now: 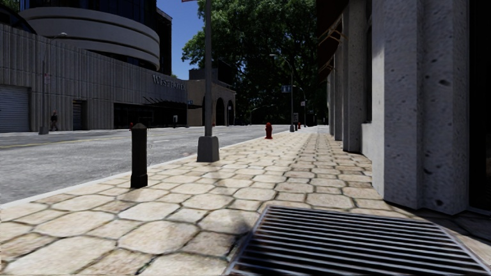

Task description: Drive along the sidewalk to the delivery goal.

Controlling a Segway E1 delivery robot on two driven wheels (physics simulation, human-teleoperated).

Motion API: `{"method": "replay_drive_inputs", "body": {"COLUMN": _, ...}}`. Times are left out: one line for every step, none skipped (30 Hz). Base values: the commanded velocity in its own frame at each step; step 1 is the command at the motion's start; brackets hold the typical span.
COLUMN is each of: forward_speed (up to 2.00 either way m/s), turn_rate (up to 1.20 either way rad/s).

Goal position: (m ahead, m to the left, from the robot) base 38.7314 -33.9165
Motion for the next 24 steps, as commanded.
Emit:
{"method": "replay_drive_inputs", "body": {"forward_speed": 2.00, "turn_rate": 0.00}}
{"method": "replay_drive_inputs", "body": {"forward_speed": 2.00, "turn_rate": -0.04}}
{"method": "replay_drive_inputs", "body": {"forward_speed": 2.00, "turn_rate": -0.16}}
{"method": "replay_drive_inputs", "body": {"forward_speed": 2.00, "turn_rate": -0.21}}
{"method": "replay_drive_inputs", "body": {"forward_speed": 2.00, "turn_rate": -0.23}}
{"method": "replay_drive_inputs", "body": {"forward_speed": 2.00, "turn_rate": -0.23}}
{"method": "replay_drive_inputs", "body": {"forward_speed": 2.00, "turn_rate": -0.23}}
{"method": "replay_drive_inputs", "body": {"forward_speed": 2.00, "turn_rate": -0.23}}
{"method": "replay_drive_inputs", "body": {"forward_speed": 2.00, "turn_rate": -0.23}}
{"method": "replay_drive_inputs", "body": {"forward_speed": 2.00, "turn_rate": -0.23}}
{"method": "replay_drive_inputs", "body": {"forward_speed": 2.00, "turn_rate": -0.23}}
{"method": "replay_drive_inputs", "body": {"forward_speed": 2.00, "turn_rate": -0.23}}
{"method": "replay_drive_inputs", "body": {"forward_speed": 2.00, "turn_rate": -0.23}}
{"method": "replay_drive_inputs", "body": {"forward_speed": 2.00, "turn_rate": -0.23}}
{"method": "replay_drive_inputs", "body": {"forward_speed": 2.00, "turn_rate": -0.23}}
{"method": "replay_drive_inputs", "body": {"forward_speed": 2.00, "turn_rate": -0.23}}
{"method": "replay_drive_inputs", "body": {"forward_speed": 2.00, "turn_rate": -0.23}}
{"method": "replay_drive_inputs", "body": {"forward_speed": 2.00, "turn_rate": -0.24}}
{"method": "replay_drive_inputs", "body": {"forward_speed": 2.00, "turn_rate": -0.25}}
{"method": "replay_drive_inputs", "body": {"forward_speed": 2.00, "turn_rate": -0.25}}
{"method": "replay_drive_inputs", "body": {"forward_speed": 2.00, "turn_rate": -0.29}}
{"method": "replay_drive_inputs", "body": {"forward_speed": 2.00, "turn_rate": -0.30}}
{"method": "replay_drive_inputs", "body": {"forward_speed": 2.00, "turn_rate": -0.30}}
{"method": "replay_drive_inputs", "body": {"forward_speed": 2.00, "turn_rate": -0.30}}
